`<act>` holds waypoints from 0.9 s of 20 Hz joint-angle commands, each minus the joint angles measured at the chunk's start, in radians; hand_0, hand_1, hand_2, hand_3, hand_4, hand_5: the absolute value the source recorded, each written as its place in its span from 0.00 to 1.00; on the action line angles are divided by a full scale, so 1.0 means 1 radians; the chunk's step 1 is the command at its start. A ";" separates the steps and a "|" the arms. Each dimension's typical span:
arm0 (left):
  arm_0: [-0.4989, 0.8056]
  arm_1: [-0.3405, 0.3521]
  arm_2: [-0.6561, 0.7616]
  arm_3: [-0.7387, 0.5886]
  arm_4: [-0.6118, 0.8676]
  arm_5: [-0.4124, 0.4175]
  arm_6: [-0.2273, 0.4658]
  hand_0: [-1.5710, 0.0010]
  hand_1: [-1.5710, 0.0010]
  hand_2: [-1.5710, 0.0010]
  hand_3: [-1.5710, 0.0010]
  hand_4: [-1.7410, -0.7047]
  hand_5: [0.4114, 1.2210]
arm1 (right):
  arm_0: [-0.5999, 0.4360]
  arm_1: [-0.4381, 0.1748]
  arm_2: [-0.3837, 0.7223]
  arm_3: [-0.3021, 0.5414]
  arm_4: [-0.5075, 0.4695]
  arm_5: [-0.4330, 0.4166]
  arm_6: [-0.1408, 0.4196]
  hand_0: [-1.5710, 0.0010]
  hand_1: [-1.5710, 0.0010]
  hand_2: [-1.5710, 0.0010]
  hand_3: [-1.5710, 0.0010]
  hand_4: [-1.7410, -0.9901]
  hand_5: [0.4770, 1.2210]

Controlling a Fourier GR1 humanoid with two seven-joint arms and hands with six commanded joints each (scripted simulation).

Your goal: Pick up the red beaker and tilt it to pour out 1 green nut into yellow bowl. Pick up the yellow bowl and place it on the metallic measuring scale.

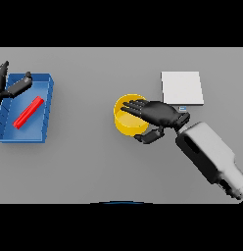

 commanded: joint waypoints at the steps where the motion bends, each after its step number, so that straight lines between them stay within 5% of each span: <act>1: 0.003 -0.001 -0.001 0.005 -0.001 -0.001 -0.005 1.00 1.00 1.00 1.00 0.91 0.40 | -0.008 -0.001 0.004 0.005 -0.001 0.011 -0.006 1.00 1.00 1.00 1.00 0.65 0.27; 9: -0.002 0.010 -0.002 -0.010 -0.002 -0.005 0.007 1.00 1.00 1.00 1.00 0.91 0.40 | -0.063 0.021 0.067 0.096 0.046 0.061 0.011 1.00 1.00 1.00 1.00 0.58 0.27; 15: -0.004 0.010 0.003 0.000 0.000 -0.006 -0.004 1.00 1.00 1.00 1.00 0.92 0.39 | -0.096 0.042 0.094 0.132 0.069 0.091 0.047 0.99 0.97 0.96 0.94 0.54 0.41; 16: -0.006 0.004 0.004 0.000 -0.001 0.001 -0.002 1.00 1.00 1.00 1.00 0.92 0.39 | -0.109 0.045 0.100 0.143 0.076 0.088 0.043 0.94 0.93 0.91 0.90 0.50 0.46; 18: 0.000 0.000 0.004 0.000 0.001 0.002 -0.012 1.00 1.00 1.00 1.00 0.91 0.38 | -0.105 0.031 0.107 0.145 0.080 0.085 0.008 0.68 0.72 0.75 0.77 0.42 0.66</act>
